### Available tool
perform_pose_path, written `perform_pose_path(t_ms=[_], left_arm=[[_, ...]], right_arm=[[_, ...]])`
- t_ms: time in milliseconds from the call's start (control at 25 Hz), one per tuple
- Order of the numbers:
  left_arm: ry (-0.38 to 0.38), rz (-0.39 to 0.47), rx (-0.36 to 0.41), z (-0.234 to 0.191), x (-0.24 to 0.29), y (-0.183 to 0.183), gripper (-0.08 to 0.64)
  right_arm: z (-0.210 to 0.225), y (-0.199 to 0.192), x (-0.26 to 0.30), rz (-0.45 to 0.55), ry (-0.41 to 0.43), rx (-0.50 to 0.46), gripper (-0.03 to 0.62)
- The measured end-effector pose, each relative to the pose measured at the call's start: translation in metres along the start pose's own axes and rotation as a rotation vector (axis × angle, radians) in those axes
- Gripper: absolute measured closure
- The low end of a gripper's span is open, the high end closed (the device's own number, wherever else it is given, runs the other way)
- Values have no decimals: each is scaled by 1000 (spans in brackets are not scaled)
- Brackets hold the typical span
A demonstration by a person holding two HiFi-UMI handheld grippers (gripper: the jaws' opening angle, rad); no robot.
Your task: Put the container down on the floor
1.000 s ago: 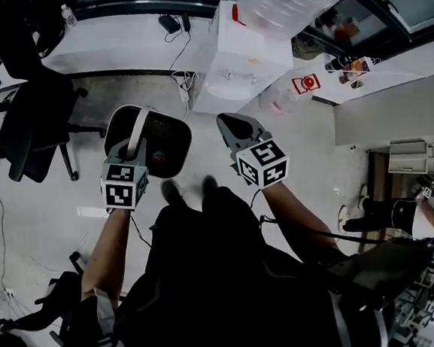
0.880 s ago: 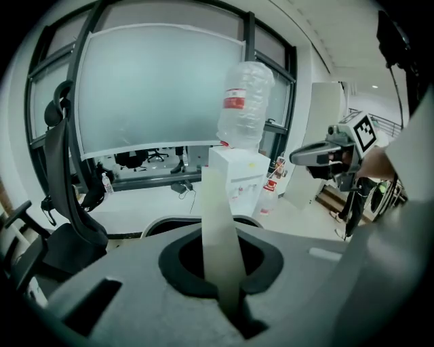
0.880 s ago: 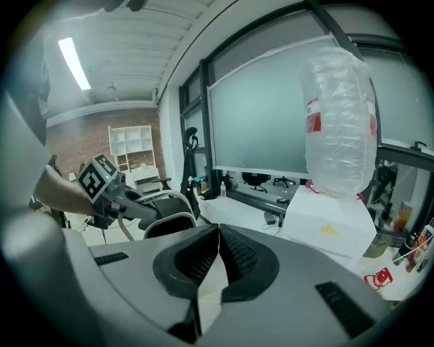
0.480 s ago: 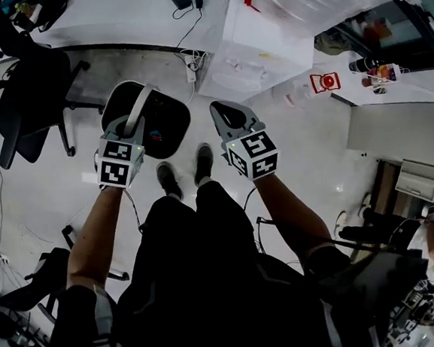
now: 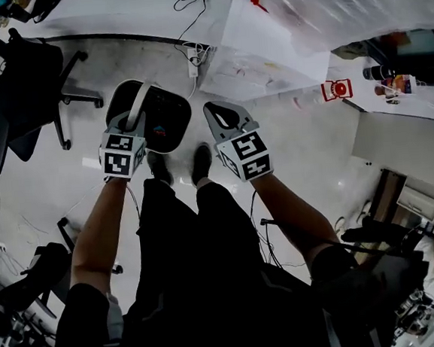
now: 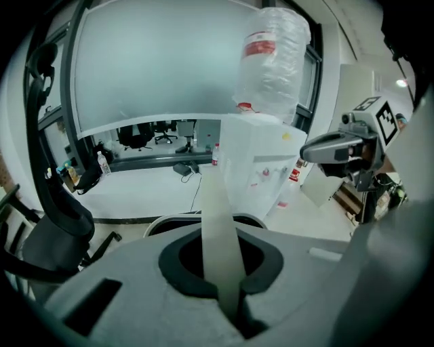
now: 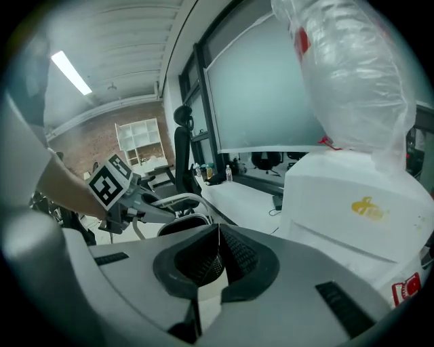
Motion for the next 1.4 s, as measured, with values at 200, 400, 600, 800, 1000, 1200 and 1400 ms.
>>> perform_pose_path(t_ms=[200,400,600,800,1000,1200,1400], left_arm=[[-10,-22,1,-19,44,-14,551],[-17,-31,-7,-37,79,-30,551],[-18,-42,11,-55,119,-49,551],[-39,-45,-4,-71,161,-70,551],[-29,-41,-6,-83,200,-89,551],[-40,-65,-8,-93,239,-105,551],[-33,-81,49,-94,274,-125,551]], right_arm=[[0,-15,37,-46,-3,-20,583],[3,-34,74,-25,-52,-16,583],[9,-68,120,-51,-59,35,583],[9,-102,152,-97,-63,74,583],[14,-140,176,-162,-42,107,583],[17,-166,203,-173,-13,88,583],[22,-188,220,-175,-20,140,583]])
Point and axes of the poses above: the fingertips, and each gripper's own axes: x forward along the fingers, z to its right, y out of its top, the point moved 9 cm from there along -x, backward along the fingers, and after that the axes turned 2 degrees about -x, right-handed, at the moved point
